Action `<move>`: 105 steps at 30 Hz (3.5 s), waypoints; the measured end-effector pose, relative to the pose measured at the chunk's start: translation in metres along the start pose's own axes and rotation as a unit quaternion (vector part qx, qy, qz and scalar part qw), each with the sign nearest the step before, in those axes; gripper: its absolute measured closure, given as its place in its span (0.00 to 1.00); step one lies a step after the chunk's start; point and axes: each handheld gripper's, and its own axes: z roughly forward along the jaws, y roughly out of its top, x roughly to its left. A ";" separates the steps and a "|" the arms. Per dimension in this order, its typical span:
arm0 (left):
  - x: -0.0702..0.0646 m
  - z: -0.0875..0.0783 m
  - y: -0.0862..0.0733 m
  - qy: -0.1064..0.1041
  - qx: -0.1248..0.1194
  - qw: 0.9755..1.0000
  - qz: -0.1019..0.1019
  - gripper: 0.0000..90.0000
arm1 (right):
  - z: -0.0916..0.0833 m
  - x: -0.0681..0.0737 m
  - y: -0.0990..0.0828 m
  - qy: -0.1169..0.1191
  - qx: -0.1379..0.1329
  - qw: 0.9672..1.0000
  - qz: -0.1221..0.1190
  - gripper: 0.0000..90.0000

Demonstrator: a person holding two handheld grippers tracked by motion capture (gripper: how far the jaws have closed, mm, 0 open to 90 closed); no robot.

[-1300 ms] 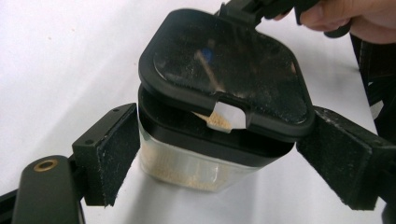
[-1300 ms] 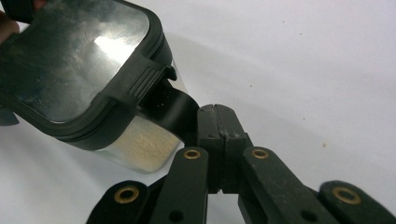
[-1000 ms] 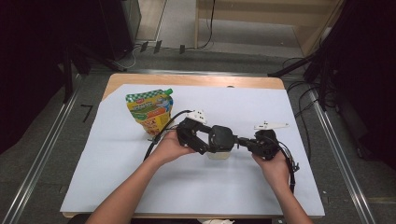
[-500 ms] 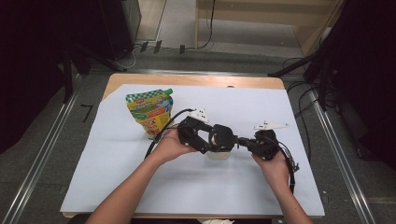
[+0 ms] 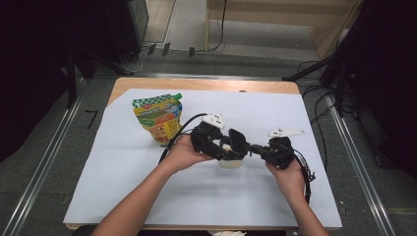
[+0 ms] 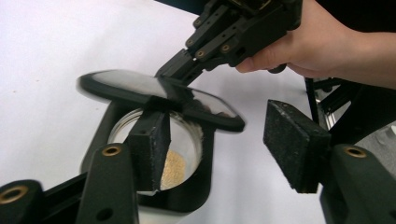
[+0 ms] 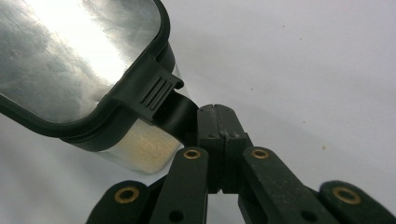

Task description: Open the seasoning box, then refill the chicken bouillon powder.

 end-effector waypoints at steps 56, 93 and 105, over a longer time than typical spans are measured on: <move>0.016 -0.037 -0.008 0.003 0.019 0.996 -0.088 0.66 | -0.040 0.064 -0.025 0.069 -0.015 0.996 -0.046 0.87; 0.032 -0.125 -0.072 0.073 0.002 0.987 -0.146 0.54 | 0.017 0.115 -0.027 0.145 0.025 0.983 -0.106 0.60; 0.035 -0.164 -0.096 0.108 -0.028 0.978 -0.176 0.55 | 0.025 0.122 -0.026 0.165 0.030 0.978 -0.122 0.60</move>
